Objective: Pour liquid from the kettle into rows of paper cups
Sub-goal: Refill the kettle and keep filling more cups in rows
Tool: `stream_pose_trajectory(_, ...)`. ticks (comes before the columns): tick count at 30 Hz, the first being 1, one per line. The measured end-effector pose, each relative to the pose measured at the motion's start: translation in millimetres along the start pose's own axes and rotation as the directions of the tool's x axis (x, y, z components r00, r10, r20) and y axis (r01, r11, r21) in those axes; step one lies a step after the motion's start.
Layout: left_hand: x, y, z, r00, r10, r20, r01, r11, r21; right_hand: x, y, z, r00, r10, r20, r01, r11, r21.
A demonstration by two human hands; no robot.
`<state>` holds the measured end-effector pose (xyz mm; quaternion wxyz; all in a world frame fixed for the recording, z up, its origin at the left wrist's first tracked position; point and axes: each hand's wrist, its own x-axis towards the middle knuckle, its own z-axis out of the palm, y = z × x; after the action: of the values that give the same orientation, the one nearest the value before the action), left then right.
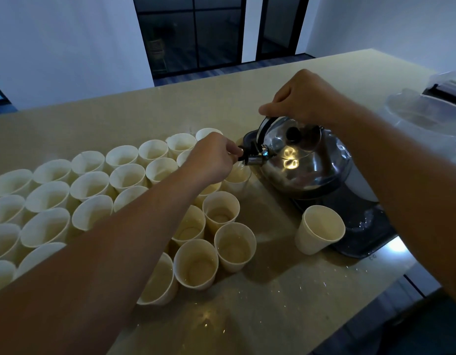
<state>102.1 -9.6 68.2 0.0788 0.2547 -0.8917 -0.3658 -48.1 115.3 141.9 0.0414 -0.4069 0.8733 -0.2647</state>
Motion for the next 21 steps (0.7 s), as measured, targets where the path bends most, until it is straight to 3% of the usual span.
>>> stream_pose_trajectory(21,1.7,2.9,4.4,0.999,-0.046,0.013,0.046,0.999,-0.005,1.8,1.3,-2.6,1.0,0.008,0.028,-0.008,1.0,-0.01)
